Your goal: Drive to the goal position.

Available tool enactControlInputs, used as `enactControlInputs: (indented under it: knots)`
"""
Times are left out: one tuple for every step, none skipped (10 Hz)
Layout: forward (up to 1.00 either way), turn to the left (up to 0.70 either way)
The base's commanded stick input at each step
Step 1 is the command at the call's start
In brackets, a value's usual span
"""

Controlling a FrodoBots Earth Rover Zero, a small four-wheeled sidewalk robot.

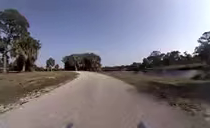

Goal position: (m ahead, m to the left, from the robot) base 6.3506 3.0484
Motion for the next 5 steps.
enactControlInputs:
  knots:
    - [1.00, 0.04]
    - [1.00, 0.04]
    - [1.00, 0.04]
    - [1.00, 0.04]
    - [1.00, 0.04]
